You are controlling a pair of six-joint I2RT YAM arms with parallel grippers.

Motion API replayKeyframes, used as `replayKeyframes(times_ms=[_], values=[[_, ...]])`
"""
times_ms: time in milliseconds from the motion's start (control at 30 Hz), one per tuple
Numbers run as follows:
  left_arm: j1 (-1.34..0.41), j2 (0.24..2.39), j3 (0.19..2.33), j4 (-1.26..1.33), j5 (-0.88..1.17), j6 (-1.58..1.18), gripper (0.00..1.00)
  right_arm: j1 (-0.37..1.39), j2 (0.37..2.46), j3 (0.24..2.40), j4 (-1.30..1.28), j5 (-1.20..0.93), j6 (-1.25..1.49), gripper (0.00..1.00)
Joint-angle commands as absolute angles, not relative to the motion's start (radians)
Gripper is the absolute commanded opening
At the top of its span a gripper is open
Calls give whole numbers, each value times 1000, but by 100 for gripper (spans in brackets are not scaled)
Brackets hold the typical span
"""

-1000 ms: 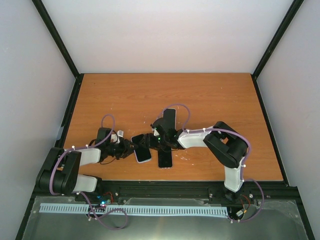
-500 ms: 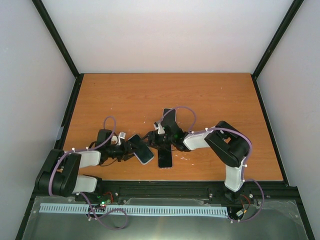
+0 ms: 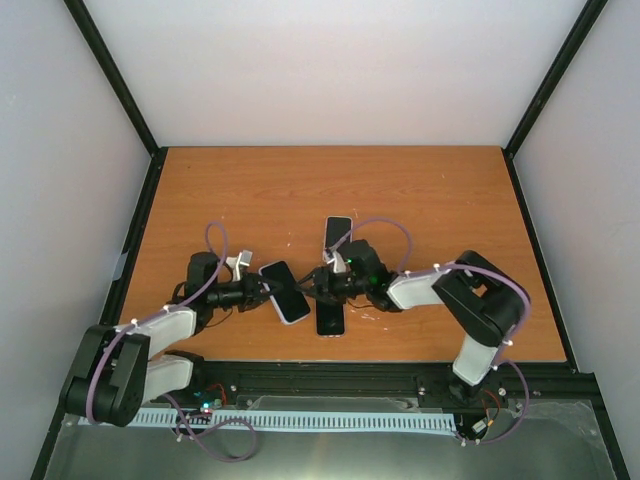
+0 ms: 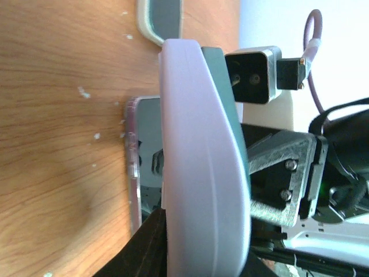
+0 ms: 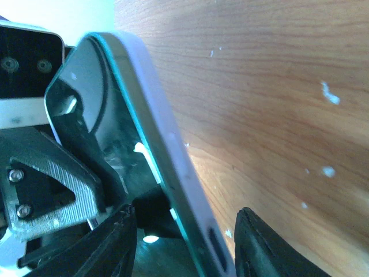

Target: Put the phone into the phone case

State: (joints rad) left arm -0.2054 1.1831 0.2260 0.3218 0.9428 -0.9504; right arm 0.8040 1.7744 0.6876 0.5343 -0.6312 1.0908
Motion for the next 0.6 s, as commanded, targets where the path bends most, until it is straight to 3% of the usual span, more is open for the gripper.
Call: replayKeyframes(times_ms=[0, 333, 567], values=[[-213, 1106, 290, 395, 1048, -906, 17, 751, 1630, 638, 542, -666, 1029, 57], [-247, 1019, 346, 533, 1166, -976, 16, 750, 1365, 522, 591, -757, 1075, 79], [-300, 1018, 369, 664, 1208, -1047, 16, 770, 1312, 510, 677, -812, 1140, 81]])
